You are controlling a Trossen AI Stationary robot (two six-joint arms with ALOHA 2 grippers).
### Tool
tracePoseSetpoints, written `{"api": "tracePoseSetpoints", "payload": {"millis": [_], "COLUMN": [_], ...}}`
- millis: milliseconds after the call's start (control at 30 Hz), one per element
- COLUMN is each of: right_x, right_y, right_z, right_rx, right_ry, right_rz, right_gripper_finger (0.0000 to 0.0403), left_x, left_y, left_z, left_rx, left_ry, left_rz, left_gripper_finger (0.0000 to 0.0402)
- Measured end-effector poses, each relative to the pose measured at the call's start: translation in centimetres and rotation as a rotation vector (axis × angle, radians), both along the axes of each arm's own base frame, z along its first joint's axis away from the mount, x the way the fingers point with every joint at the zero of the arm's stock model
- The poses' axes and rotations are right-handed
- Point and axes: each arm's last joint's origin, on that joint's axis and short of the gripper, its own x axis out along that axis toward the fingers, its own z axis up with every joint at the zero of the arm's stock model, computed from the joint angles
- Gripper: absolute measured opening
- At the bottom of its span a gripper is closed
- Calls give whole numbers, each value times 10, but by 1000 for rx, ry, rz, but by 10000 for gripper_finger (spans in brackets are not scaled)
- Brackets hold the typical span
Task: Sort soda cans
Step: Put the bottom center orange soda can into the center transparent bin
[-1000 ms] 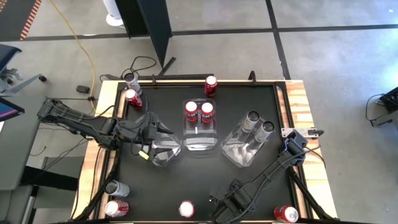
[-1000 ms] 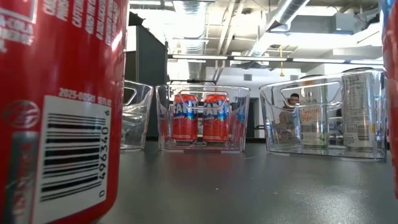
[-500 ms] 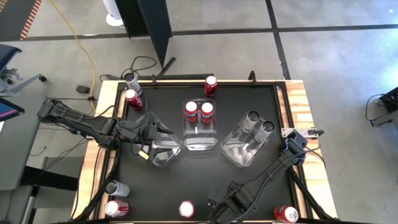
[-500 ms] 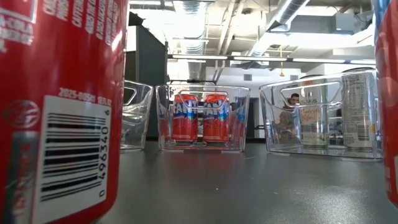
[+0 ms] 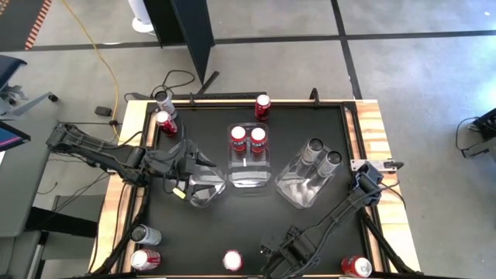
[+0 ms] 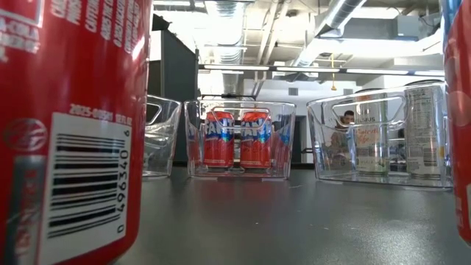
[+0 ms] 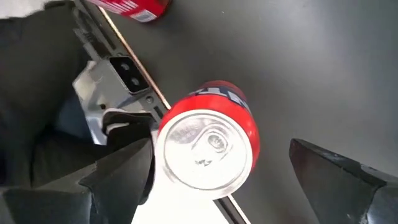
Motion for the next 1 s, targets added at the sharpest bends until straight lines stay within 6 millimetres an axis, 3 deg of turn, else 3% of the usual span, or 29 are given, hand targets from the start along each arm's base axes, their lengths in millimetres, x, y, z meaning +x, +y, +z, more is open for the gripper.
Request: {"api": "tracePoseSetpoints", "payload": {"millis": [367,700,1000], "right_x": [2,2,16], "right_y": [2,1,8], "right_z": [-18,-19,-51], "right_rx": [-2,-11,-18], "right_ry": [8,3,36], "right_rz": [-14,-17,-7], "right_gripper_finger": [398,398,398], "left_x": [0,0,0], "left_y": [0,0,0], "left_z": [0,0,-1], "left_rx": [0,0,2], "left_ry": [1,1,8], "left_rz": [0,0,0], "left_gripper_finger": [320,320,320]}}
